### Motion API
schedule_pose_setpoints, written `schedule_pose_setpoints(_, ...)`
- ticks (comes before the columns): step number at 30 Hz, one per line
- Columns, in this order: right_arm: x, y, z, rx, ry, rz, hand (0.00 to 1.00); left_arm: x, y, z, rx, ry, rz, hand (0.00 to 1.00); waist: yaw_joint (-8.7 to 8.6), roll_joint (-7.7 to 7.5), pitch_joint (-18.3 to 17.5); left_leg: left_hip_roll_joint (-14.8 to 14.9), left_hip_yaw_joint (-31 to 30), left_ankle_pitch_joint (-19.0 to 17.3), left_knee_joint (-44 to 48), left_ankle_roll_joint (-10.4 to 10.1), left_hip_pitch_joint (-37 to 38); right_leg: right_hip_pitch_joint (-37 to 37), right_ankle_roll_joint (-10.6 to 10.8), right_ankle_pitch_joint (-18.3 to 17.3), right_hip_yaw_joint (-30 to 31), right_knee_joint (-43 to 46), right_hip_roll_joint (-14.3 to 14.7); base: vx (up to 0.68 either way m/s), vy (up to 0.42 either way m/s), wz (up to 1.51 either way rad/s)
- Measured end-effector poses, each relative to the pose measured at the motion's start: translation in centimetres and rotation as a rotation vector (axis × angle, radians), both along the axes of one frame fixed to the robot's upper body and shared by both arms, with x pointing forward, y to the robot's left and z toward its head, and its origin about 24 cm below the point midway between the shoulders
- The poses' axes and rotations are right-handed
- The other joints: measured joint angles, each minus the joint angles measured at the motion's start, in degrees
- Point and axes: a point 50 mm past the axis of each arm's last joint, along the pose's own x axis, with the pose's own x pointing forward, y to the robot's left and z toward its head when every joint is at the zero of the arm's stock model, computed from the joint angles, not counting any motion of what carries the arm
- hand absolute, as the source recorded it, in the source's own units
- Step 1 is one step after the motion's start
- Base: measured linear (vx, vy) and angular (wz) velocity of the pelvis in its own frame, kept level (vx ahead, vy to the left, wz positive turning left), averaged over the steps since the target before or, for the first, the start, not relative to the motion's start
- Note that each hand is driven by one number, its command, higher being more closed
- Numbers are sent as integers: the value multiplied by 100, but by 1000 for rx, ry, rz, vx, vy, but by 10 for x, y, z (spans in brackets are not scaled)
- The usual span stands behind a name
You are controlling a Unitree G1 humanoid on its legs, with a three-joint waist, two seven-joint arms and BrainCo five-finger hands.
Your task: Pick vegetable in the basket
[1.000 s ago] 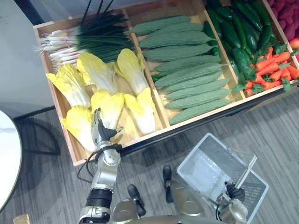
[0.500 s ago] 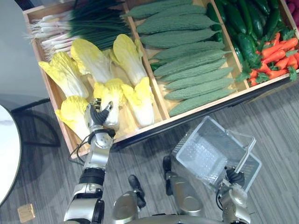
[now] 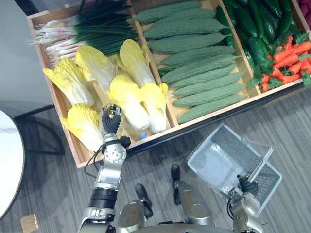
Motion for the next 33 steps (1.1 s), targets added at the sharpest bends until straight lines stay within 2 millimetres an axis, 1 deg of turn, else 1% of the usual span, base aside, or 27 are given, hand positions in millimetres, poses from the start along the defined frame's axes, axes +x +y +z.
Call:
schedule_pose_setpoints(1,2,0,2,-5,-12,1,100,-7,0,9,-13,-57,11,100,11,12,0,-16,-346,-51,196,-12,-30,-9,-5,-48,74,120,3,-36,-26,-25)
schedule_pose_setpoints(2,3,-1,4,-10,-20,0,100,-11,0,13,-28,-86,17,100,72,15,-2,-32,-608,-103,284,-8,-28,-19,-5,-60,165,167,30,-42,-40,-55)
schedule_pose_setpoints(3,5,-2,9,-20,-39,0,100,-17,-1,19,-50,-126,26,100,171,45,-11,-22,-899,-244,354,-48,-18,-61,20,-88,316,215,85,-54,-26,-61)
schedule_pose_setpoints(4,6,-3,13,-29,-56,2,100,-23,-1,23,-64,-156,31,100,158,94,-14,14,-1007,-395,361,-62,5,-72,59,-115,368,244,139,-52,-4,-53)
schedule_pose_setpoints(6,4,-3,18,-46,-76,5,100,-30,-3,27,-68,-188,29,100,160,89,-52,14,-913,-424,365,-44,14,-158,96,-147,467,350,169,-29,11,-30)
schedule_pose_setpoints(8,3,-4,31,-75,-124,12,100,-41,-8,35,-79,-235,9,100,160,90,-62,11,-661,-460,368,-15,54,-274,103,-126,676,435,181,-1,31,-52)
schedule_pose_setpoints(10,6,1,40,-94,-170,40,100,-50,-10,41,-87,-276,-6,100,167,73,-145,23,-298,-546,458,-27,123,-436,120,-54,1035,492,282,49,66,-85)
schedule_pose_setpoints(11,7,2,41,-93,-178,44,100,-50,-12,41,-88,-282,-13,100,170,68,-172,30,-195,-566,466,-21,140,-463,124,-24,1127,487,313,58,54,-95)
schedule_pose_setpoints(13,10,7,43,-88,-192,59,100,-51,-14,42,-97,-287,-22,100,173,66,-228,56,197,-676,454,-24,289,-465,157,92,1500,375,423,36,65,-94)
schedule_pose_setpoints(16,6,10,40,-82,-179,60,100,-50,-16,42,-99,-288,-28,100,142,45,-290,39,413,-709,406,-5,365,-467,189,198,1716,246,477,22,47,-56)
schedule_pose_setpoints(17,2,9,38,-79,-166,55,100,-50,-16,42,-100,-287,-27,0,138,35,-307,16,454,-709,350,-2,395,-456,207,253,1781,171,482,16,44,-29)
schedule_pose_setpoints(19,-7,8,34,-76,-138,42,100,-50,-16,40,-104,-277,-24,0,146,19,-324,-8,454,-707,332,0,394,-455,224,275,1796,141,467,4,20,-9)
schedule_pose_setpoints(21,-17,8,29,-69,-102,33,100,-51,-14,29,-108,-224,-6,0,154,20,-467,-26,443,-700,286,8,398,-447,232,297,1792,89,454,0,0,0)
schedule_pose_setpoints(24,-25,8,25,-64,-76,26,100,-51,-11,15,-104,-147,30,0,162,30,-618,-62,382,-657,197,52,439,-379,246,313,1721,15,398,8,5,9)
schedule_pose_setpoints(29,-31,5,22,-62,-61,0,100,-55,1,-6,-100,-40,106,0,204,24,-787,-90,257,-609,120,70,493,-164,255,427,1595,-252,311,-8,8,16)
schedule_pose_setpoints(31,-33,5,22,-61,-56,-1,100,-58,7,-18,-100,27,143,0,296,14,-918,-102,186,-546,46,79,474,-131,254,447,1499,-335,263,0,-21,26)
schedule_pose_setpoints(33,-33,5,21,-60,-56,0,100,-62,12,-26,-105,62,175,0,305,16,-928,-107,63,-512,29,84,466,-76,254,447,1374,-372,227,13,-31,37)
